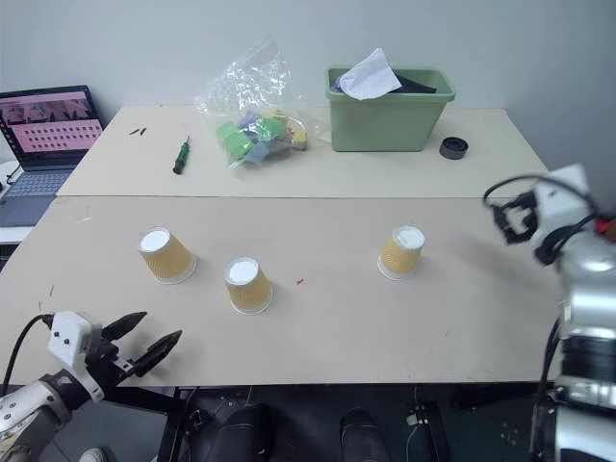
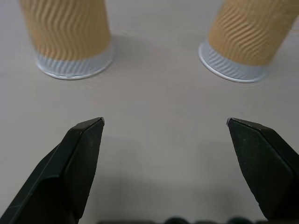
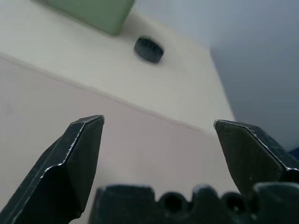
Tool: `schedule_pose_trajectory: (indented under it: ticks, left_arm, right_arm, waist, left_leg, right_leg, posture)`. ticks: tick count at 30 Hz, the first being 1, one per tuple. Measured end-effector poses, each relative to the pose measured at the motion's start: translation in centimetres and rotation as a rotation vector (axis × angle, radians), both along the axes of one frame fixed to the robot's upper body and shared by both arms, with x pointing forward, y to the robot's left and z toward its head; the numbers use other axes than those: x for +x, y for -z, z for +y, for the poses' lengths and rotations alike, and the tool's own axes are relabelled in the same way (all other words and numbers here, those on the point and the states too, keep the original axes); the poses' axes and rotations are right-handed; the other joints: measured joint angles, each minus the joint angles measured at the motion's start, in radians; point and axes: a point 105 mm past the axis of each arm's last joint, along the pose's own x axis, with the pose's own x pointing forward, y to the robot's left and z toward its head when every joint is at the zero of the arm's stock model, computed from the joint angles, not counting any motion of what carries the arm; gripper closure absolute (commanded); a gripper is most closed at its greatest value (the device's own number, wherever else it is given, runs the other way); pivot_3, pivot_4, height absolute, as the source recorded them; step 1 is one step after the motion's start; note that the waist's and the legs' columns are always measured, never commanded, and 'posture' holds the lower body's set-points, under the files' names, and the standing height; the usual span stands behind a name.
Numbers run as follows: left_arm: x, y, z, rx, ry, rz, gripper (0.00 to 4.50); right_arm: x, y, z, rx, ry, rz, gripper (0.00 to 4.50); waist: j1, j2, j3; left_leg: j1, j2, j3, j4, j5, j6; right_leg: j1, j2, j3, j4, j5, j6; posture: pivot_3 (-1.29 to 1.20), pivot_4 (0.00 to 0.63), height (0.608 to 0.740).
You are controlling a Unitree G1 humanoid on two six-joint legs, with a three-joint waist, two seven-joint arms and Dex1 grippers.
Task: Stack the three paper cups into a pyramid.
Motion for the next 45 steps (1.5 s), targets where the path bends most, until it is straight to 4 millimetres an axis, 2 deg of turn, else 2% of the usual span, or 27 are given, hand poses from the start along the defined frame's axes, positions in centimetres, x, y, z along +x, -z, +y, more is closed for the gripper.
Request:
schedule_pose_trajectory:
  ticks: [2,5,7,8,10,12,15,16,19,25,32,39,45]
  left_arm:
    - [0.1,0.1,-0.1,-0.001,0.007,0.002,0.00]
    - [0.6,-0.1,-0.9,-0.005,0.043,-0.008,0.00]
    - [1.0,-0.3,-1.3,-0.005,0.065,-0.022,0.00]
    - [1.3,-0.3,-1.4,-0.003,0.073,-0.024,0.00]
    - [1.7,-0.2,-1.3,0.001,0.079,-0.020,0.00]
    - [2.4,-0.4,-1.6,0.003,0.099,-0.035,0.00]
    - [3.2,-1.1,-2.3,0.018,0.147,-0.056,0.00]
    - [3.4,-1.3,-2.7,0.023,0.172,-0.063,0.00]
    - [3.9,-2.1,-3.8,0.035,0.248,-0.083,0.00]
    - [4.5,-2.8,-5.5,0.059,0.369,-0.095,0.00]
    - [7.1,-5.6,-7.2,0.080,0.460,-0.195,0.00]
    - [8.4,-4.9,-9.2,0.060,0.531,-0.172,0.00]
    - [8.8,-4.5,-9.7,0.062,0.547,-0.161,0.00]
  right_arm:
    - [-0.7,-1.6,1.8,0.012,-0.132,0.001,0.05]
    - [-3.0,-2.7,7.5,0.093,-0.492,0.068,0.05]
    - [-5.7,-3.9,11.0,0.133,-0.745,0.100,0.05]
    - [-7.8,-4.5,12.6,0.144,-0.883,0.123,0.05]
    - [-11.2,-4.8,15.7,0.110,-1.109,0.180,0.05]
    - [-12.7,-2.8,18.1,0.038,-1.203,0.290,0.05]
    - [-13.8,2.6,20.4,-0.048,-1.250,0.513,0.05]
    - [-13.6,4.1,20.9,-0.056,-1.244,0.554,0.05]
    - [-13.0,6.1,21.7,-0.084,-1.218,0.568,0.05]
    - [-11.4,7.8,22.5,-0.081,-1.162,0.537,0.05]
    - [-10.6,8.4,23.1,-0.073,-1.125,0.507,0.05]
    - [-10.4,8.2,23.1,-0.073,-1.109,0.484,0.05]
    - [-10.0,7.7,23.0,-0.062,-1.086,0.452,0.05]
  waist:
    - [-0.001,0.000,0.000]
    - [-0.007,0.000,0.000]
    - [-0.008,0.000,0.000]
    - [-0.006,0.000,0.000]
    - [-0.004,0.000,0.000]
    - [-0.004,-0.002,-0.001]
    - [-0.004,-0.007,-0.003]
    - [-0.004,-0.007,-0.003]
    - [-0.003,-0.007,-0.003]
    - [-0.001,-0.007,-0.003]
    - [0.015,-0.007,-0.003]
    - [0.014,-0.007,-0.003]
    - [0.014,-0.007,-0.003]
  left_leg:
    - [0.000,0.000,0.000,-0.001,0.000,0.000]
    - [0.000,0.000,0.000,-0.001,-0.001,0.001]
    - [-0.001,0.000,0.000,-0.001,-0.001,0.002]
    - [-0.001,0.000,0.000,-0.001,-0.002,0.002]
    - [0.000,0.000,-0.001,0.000,-0.002,0.003]
    - [0.000,0.000,-0.001,0.000,-0.002,0.002]
    - [0.000,0.000,-0.001,0.002,-0.002,0.002]
    - [0.000,0.000,0.000,0.003,-0.002,0.002]
    - [0.000,0.000,0.000,0.003,-0.002,0.002]
    - [0.000,0.000,0.000,0.001,-0.002,0.002]
    - [-0.001,0.000,0.000,0.001,-0.002,0.002]
    - [-0.001,0.000,0.000,0.001,-0.002,0.003]
    - [-0.001,0.000,-0.001,0.001,-0.002,0.003]
  right_leg:
    - [0.000,0.000,0.000,0.000,-0.002,0.003]
    - [0.001,0.000,0.000,0.000,0.001,0.007]
    - [0.001,0.000,0.000,0.000,0.001,0.006]
    - [0.001,0.000,-0.001,0.000,0.001,0.006]
    - [0.001,0.000,-0.001,0.000,0.000,0.006]
    - [0.001,0.000,-0.001,0.000,-0.002,0.004]
    - [0.000,-0.001,-0.001,-0.001,-0.003,0.002]
    - [-0.001,-0.001,0.000,-0.001,-0.003,0.002]
    - [0.000,-0.001,0.000,-0.001,-0.002,0.002]
    - [0.001,0.000,0.000,-0.001,0.003,0.004]
    - [0.001,0.000,-0.001,-0.002,0.003,0.004]
    - [0.001,0.000,-0.001,-0.001,0.003,0.005]
    - [0.001,0.001,-0.001,-0.001,0.003,0.005]
  posture:
    - [0.00,0.150,0.692]
    - [0.00,0.150,0.692]
    - [0.00,0.150,0.692]
    - [0.00,0.150,0.692]
    - [0.00,0.150,0.692]
    - [0.00,0.150,0.692]
    - [0.00,0.150,0.692]
    - [0.00,0.150,0.692]
    - [0.00,0.150,0.692]
    - [0.00,0.150,0.692]
    - [0.00,0.150,0.692]
    - [0.00,0.150,0.692]
    - [0.00,0.150,0.692]
